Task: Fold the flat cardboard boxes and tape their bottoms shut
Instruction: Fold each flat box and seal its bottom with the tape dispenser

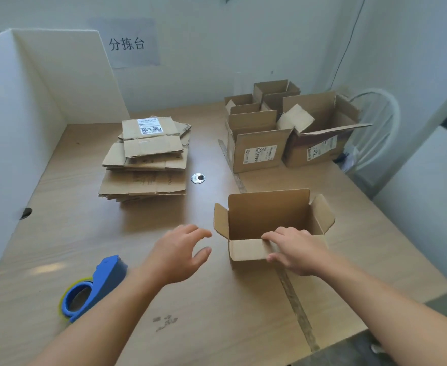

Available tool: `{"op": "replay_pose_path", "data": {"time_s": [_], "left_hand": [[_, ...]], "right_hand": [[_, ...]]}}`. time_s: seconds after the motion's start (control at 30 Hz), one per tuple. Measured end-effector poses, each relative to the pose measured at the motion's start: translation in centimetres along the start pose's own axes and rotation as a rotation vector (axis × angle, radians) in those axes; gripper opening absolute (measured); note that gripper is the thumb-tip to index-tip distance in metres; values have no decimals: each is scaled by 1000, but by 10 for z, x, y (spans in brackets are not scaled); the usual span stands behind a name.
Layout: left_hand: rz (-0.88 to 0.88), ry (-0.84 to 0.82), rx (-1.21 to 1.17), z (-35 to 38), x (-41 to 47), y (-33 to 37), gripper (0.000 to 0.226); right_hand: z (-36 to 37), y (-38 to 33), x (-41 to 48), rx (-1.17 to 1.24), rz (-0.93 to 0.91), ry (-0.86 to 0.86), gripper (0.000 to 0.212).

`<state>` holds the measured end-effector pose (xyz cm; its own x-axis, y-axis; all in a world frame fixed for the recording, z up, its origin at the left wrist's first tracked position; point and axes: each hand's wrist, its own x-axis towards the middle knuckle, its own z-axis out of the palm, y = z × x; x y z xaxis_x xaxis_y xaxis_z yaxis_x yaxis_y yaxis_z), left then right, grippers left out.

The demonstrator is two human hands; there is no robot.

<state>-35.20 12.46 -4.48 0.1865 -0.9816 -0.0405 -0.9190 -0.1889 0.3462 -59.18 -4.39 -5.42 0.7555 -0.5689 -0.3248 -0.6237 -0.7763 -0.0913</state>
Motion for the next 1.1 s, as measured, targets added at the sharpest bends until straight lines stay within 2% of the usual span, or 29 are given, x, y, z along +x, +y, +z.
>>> {"op": "replay_pose_path", "data": {"time_s": [0.07,0.2,0.43,0.73,1.1], "left_hand": [[18,-20,54,6,24,13,68],[58,-55,198,15,85,49,45],[55,-138,399,31,208,129,43],[-42,-160,379,43,300,181,42],[-55,-214,321,53,350,201,42]], "right_hand": [[-4,29,0,-7,22,15,50],[-12,93,4,-24,49,15,51],[-33,223,31,10,43,48,51],[-55,339,90,28,0,58,51],[-66,401,129,85,3,37,54]]}}
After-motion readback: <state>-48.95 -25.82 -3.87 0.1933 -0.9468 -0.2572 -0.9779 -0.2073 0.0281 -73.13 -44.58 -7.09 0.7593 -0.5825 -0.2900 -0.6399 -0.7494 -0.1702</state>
